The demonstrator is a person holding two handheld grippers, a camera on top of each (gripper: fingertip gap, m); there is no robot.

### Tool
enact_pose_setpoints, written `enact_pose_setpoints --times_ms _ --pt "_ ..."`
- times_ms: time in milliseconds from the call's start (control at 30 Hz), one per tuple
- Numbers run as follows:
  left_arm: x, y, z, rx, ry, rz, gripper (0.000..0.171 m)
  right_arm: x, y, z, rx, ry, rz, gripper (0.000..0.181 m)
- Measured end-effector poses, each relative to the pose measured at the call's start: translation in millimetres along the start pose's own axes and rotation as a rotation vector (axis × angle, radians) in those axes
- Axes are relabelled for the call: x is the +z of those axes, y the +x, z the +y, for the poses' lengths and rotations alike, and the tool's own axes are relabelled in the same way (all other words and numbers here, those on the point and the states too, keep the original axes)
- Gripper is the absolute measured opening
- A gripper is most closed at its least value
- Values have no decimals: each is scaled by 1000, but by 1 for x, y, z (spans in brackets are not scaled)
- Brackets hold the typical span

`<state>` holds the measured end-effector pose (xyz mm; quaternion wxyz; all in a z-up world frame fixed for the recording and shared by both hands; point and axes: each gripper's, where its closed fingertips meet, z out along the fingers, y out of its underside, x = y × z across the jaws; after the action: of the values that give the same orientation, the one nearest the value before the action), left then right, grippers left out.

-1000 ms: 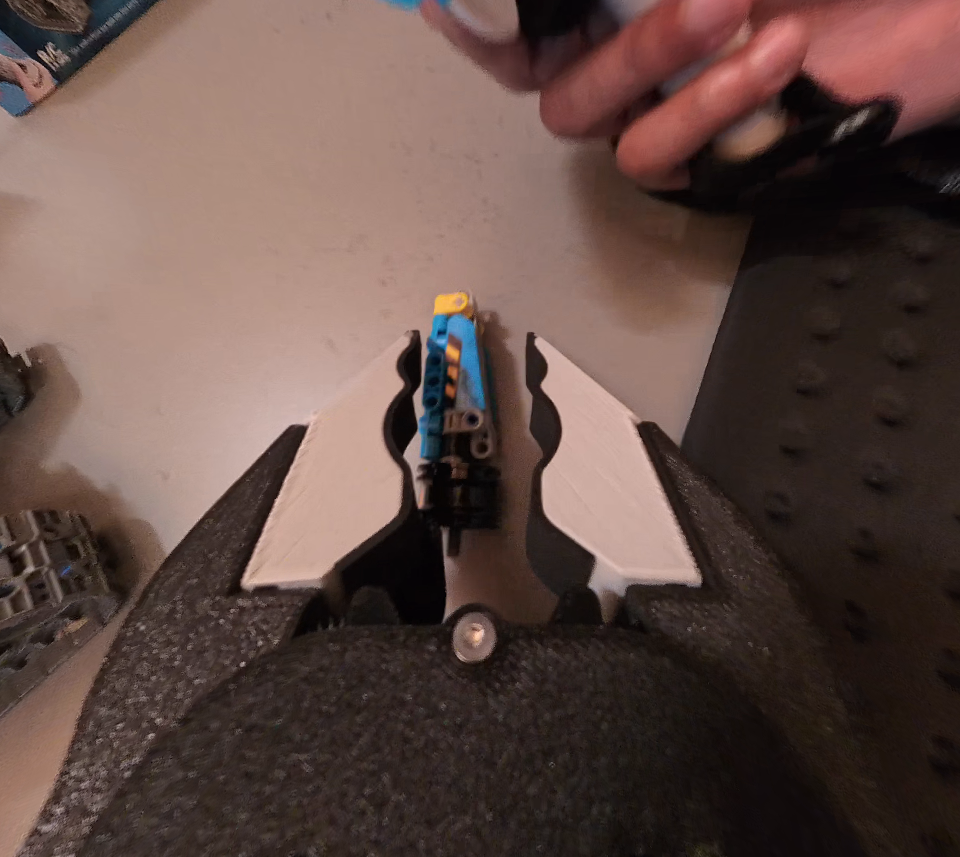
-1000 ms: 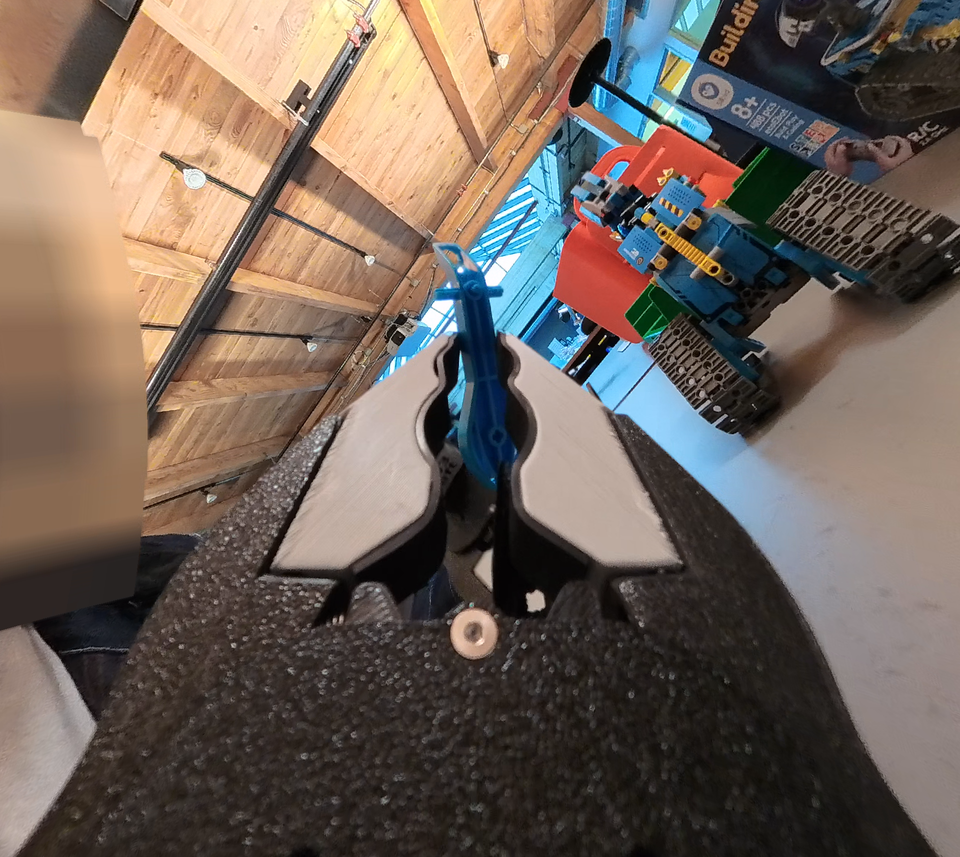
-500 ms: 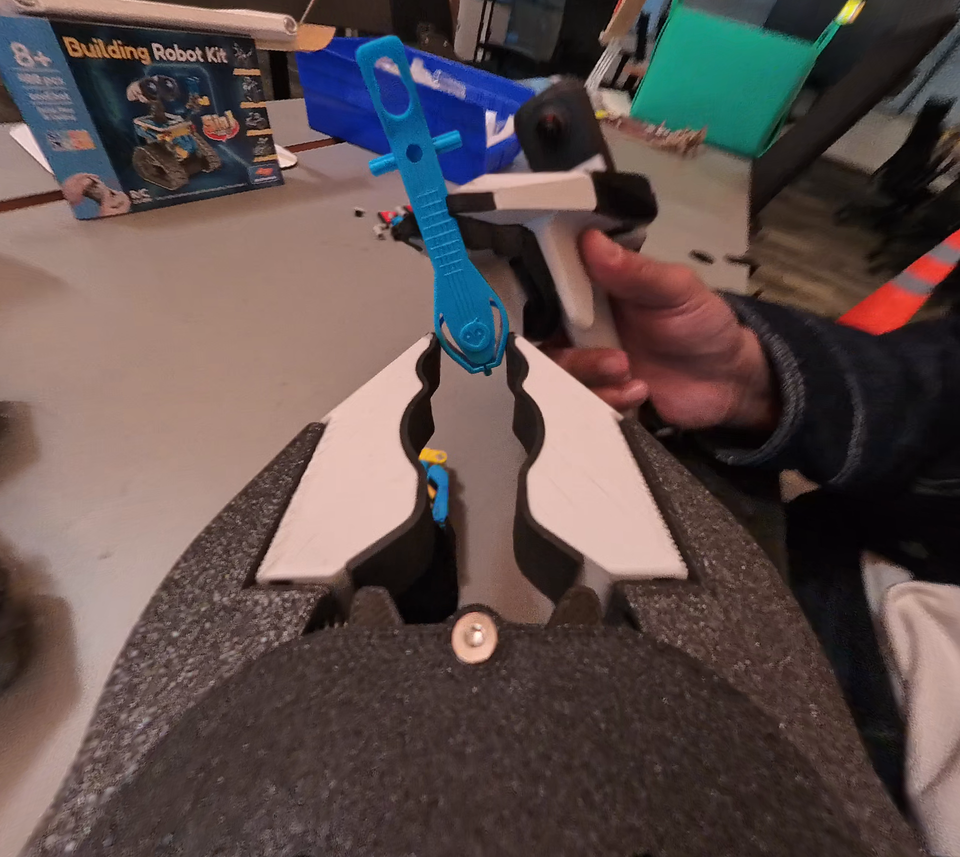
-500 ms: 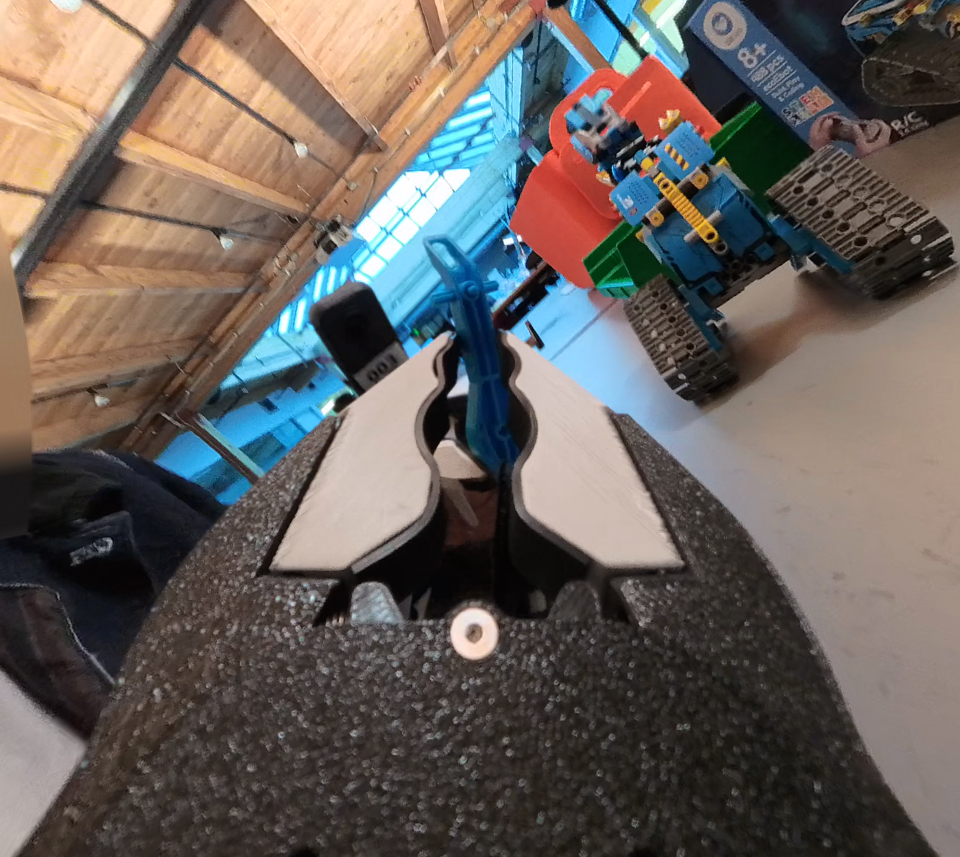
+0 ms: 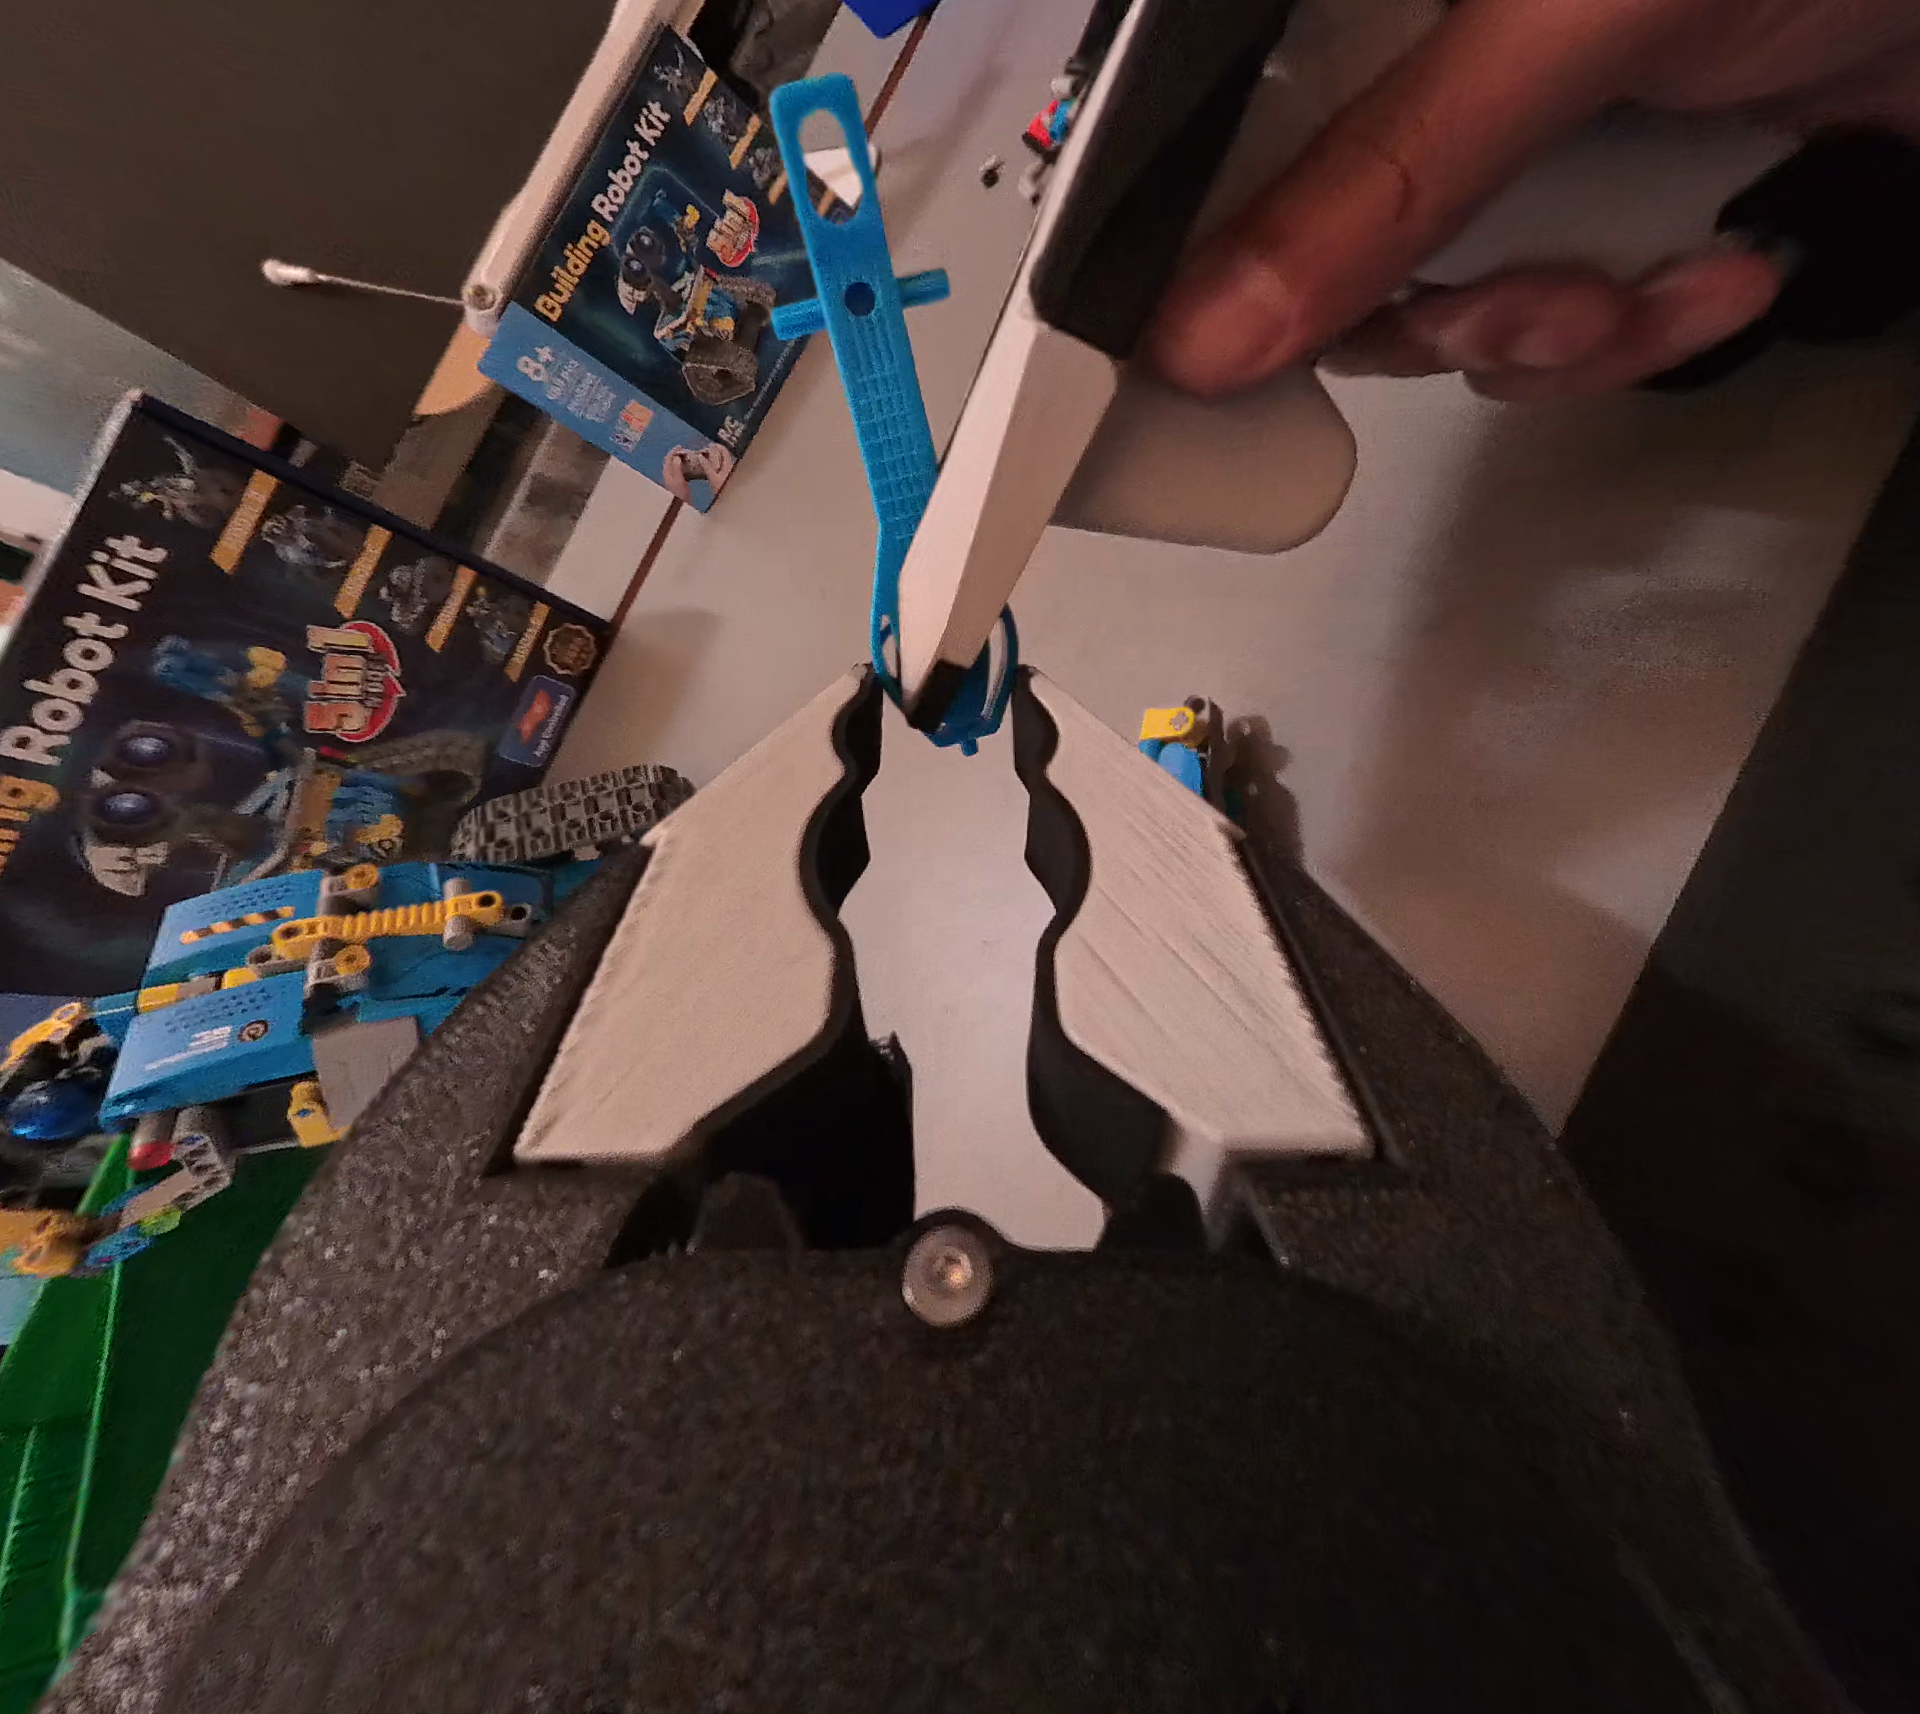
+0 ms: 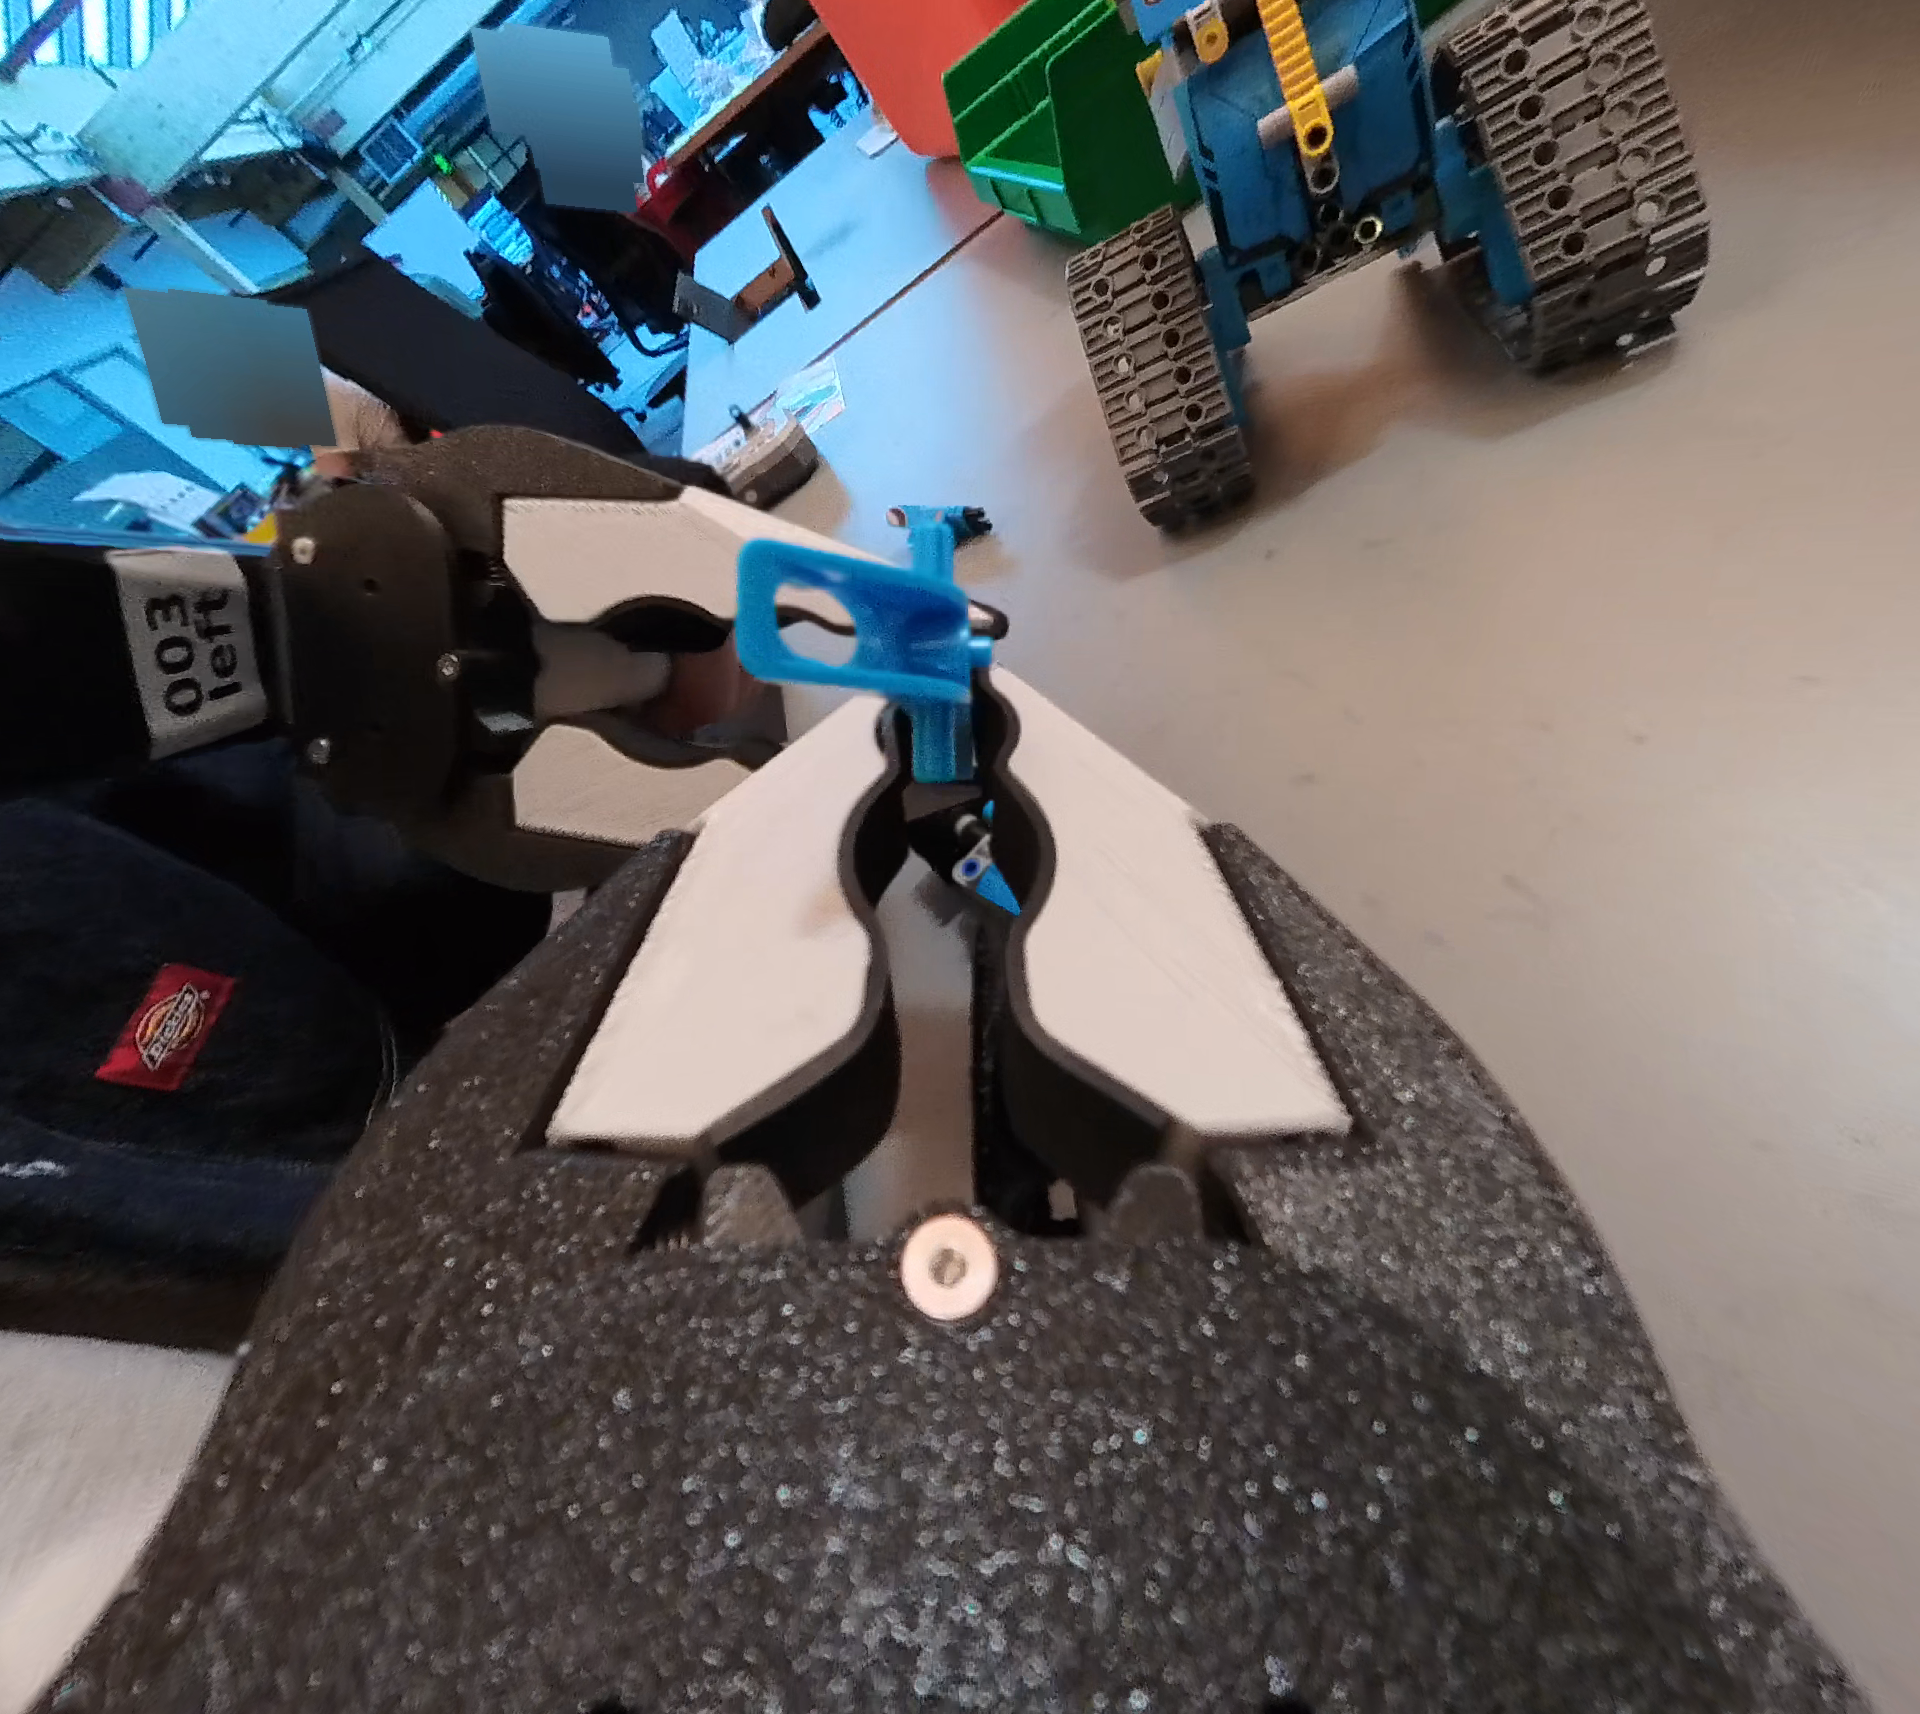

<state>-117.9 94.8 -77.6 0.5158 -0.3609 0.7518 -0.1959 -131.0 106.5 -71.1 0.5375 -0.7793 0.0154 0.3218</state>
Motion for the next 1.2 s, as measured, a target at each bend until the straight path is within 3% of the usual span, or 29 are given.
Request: enact_pose_setpoints --times_ms 67,100,167,200,267,400,433,533,600,700,1067,1200 --pt "3 8 3 -87 11 69 23 -11 18 -1 -7 -31 66 7" --pt "7 21 12 -171 -30 182 31 -19 30 -4 -2 -25 100 7" --pt "13 52 37 -317 -183 425 66 -34 48 -1 74 -42 102 6" --pt "16 58 47 -334 -237 462 72 -38 57 6 110 -64 104 7" --pt "19 59 47 -315 -241 475 65 -41 58 12 199 -51 48 7" --pt "26 65 47 -268 -278 505 24 -35 47 20 246 -57 -27 6" --pt "27 64 46 -280 -274 503 24 -34 44 19 254 -48 -43 6" --pt "29 44 24 -394 -94 424 21 -37 34 6 247 30 -95 6" --pt "20 35 0 -536 92 468 21 -43 20 -10 208 111 -161 6" --pt "8 23 -20 -647 232 518 21 -44 6 -18 150 142 -202 7" --pt "3 26 -29 -597 286 514 21 -41 3 -9 155 68 -219 6" --pt "8 23 -21 -453 244 392 21 -53 12 -23 199 133 -220 6"
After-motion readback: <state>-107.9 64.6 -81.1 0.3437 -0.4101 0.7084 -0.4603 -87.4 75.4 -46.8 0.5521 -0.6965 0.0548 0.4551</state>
